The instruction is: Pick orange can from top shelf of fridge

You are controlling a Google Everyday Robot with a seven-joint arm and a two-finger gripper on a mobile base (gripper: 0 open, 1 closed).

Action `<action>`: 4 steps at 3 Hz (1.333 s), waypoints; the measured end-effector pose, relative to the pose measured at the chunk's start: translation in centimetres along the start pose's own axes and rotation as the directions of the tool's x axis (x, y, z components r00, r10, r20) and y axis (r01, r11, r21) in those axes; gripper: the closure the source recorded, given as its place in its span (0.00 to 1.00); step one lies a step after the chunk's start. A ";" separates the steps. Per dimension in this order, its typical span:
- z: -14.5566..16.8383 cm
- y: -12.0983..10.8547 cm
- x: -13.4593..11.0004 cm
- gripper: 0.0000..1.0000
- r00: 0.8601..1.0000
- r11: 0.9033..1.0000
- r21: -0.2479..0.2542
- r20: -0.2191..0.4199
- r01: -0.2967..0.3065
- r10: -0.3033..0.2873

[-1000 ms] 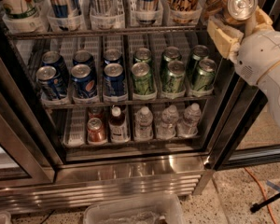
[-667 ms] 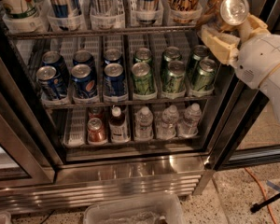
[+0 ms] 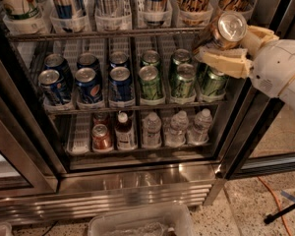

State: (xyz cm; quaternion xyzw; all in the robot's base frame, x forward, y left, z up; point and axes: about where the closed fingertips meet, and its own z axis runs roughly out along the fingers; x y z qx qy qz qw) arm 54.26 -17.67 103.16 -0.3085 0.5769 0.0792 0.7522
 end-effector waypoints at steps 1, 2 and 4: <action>-0.3 0.5 0.1 1.00 1.000 0.999 -0.053 -0.006 0.004 -0.004; -0.8 1.4 0.6 1.00 0.999 0.990 -0.138 -0.035 0.000 -0.005; -3.4 2.8 3.5 1.00 0.986 0.948 -0.316 -0.163 -0.024 -0.030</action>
Offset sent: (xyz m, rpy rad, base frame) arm -0.0227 -0.0042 -0.0310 -0.1101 0.1415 0.2005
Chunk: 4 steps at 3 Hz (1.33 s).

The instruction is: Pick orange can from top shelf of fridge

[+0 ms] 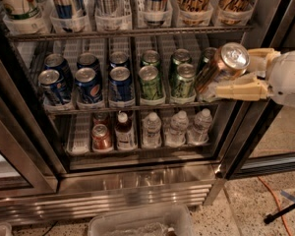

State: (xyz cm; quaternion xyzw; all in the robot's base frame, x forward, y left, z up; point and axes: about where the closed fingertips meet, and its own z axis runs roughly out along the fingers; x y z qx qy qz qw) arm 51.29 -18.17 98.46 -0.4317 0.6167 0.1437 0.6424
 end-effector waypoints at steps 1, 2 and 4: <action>-0.6 1.1 1.2 1.00 0.999 0.998 -0.066 -0.037 -0.012 0.009; -0.6 1.1 1.2 1.00 0.999 0.998 -0.066 -0.037 -0.012 0.009; 0.3 5.9 0.3 1.00 0.997 0.977 -0.208 -0.046 0.052 -0.063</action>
Offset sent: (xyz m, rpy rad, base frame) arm -0.0067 -0.0023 -0.0110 -0.0257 0.0404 0.0329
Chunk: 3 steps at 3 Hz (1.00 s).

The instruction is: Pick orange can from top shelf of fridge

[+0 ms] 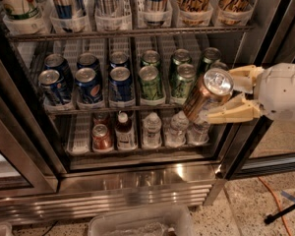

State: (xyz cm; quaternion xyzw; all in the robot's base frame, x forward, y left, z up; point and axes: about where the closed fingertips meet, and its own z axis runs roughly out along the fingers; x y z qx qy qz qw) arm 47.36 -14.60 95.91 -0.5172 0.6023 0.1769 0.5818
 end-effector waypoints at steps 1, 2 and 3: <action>0.9 4.2 -0.3 1.00 1.000 0.995 -0.093 -0.010 0.023 -0.024; 2.1 6.9 -0.6 1.00 0.999 0.988 -0.154 -0.009 0.032 -0.034; 3.8 8.4 -1.1 1.00 0.999 0.979 -0.200 0.002 0.046 -0.047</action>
Offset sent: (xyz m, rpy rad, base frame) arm -0.0670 0.0690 -0.0422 -0.0782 0.0647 0.2005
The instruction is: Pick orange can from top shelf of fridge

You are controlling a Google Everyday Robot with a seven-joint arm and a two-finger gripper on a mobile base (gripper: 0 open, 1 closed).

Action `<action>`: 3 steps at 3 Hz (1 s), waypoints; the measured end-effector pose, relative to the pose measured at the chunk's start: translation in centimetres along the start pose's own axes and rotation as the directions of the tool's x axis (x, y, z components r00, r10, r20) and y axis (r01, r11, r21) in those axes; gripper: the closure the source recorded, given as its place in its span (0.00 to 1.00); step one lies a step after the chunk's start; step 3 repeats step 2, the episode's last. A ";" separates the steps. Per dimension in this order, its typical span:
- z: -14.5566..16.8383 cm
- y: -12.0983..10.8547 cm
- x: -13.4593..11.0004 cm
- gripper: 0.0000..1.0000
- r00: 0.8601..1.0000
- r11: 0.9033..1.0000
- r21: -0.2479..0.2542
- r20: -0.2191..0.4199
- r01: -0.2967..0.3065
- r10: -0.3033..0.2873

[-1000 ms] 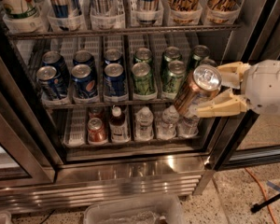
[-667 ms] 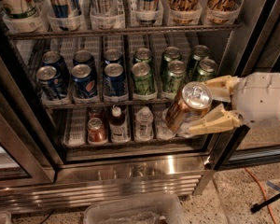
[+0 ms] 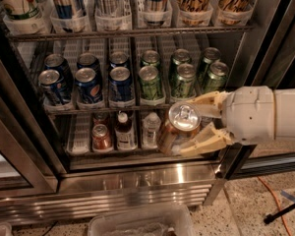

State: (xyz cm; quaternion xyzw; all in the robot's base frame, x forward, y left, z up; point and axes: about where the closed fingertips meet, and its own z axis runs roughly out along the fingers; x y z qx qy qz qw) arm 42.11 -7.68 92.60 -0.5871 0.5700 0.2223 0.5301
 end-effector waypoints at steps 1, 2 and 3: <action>1.4 0.6 -0.6 1.00 1.000 0.999 -0.046 0.006 0.021 -0.021; 1.5 0.7 -0.6 1.00 1.000 0.999 -0.049 0.007 0.022 -0.022; 1.5 0.7 -0.6 1.00 1.000 0.999 -0.049 0.007 0.022 -0.022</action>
Offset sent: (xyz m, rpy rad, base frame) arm -0.0020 0.0142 -0.0020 -0.0119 0.0003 0.0426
